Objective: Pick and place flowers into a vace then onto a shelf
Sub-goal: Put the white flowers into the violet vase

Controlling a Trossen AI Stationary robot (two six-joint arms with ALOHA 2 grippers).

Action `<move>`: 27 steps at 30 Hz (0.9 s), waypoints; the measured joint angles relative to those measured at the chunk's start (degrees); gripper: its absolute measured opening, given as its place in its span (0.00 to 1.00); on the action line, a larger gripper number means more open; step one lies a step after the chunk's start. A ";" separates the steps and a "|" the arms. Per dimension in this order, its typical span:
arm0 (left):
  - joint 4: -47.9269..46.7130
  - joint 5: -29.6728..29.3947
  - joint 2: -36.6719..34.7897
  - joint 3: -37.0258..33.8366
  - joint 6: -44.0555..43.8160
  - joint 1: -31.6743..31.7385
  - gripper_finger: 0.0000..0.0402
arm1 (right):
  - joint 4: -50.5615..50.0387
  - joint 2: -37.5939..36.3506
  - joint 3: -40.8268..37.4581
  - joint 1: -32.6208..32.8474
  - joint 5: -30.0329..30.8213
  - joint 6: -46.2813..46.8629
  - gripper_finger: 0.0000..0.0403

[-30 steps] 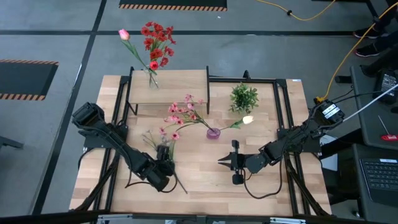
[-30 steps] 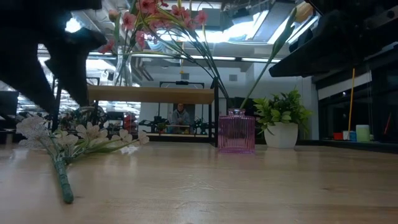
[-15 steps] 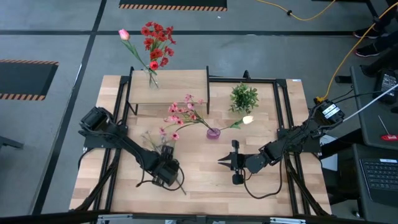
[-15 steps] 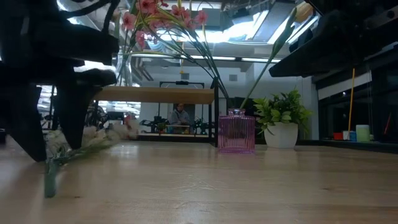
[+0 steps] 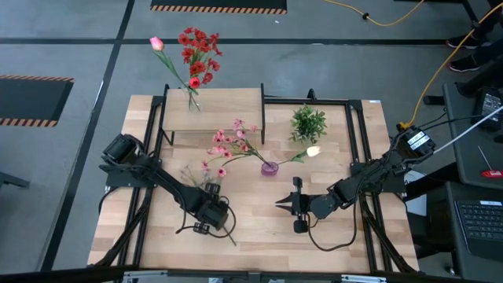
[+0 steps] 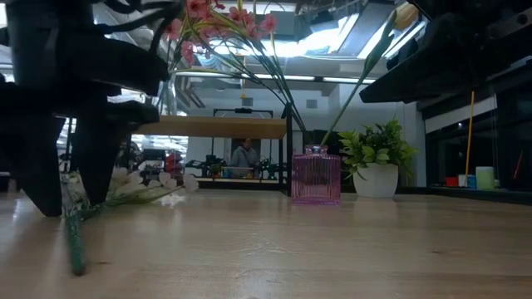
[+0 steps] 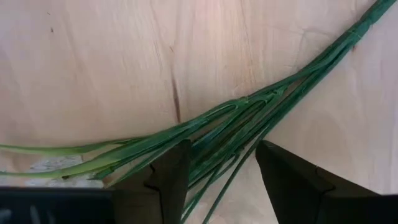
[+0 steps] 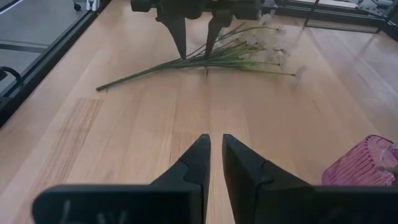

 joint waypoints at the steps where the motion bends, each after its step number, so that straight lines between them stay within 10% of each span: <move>1: 0.05 0.78 0.00 -0.03 0.01 0.35 0.46 | 0.00 0.00 0.00 0.00 0.00 0.00 0.11; 13: 0.64 5.25 0.15 -0.08 6.34 3.53 0.43 | 0.00 0.00 0.00 0.00 0.00 0.02 0.11; 27: 1.27 3.20 0.20 -0.08 6.79 0.06 0.02 | -0.02 0.00 0.00 0.00 0.00 0.02 0.11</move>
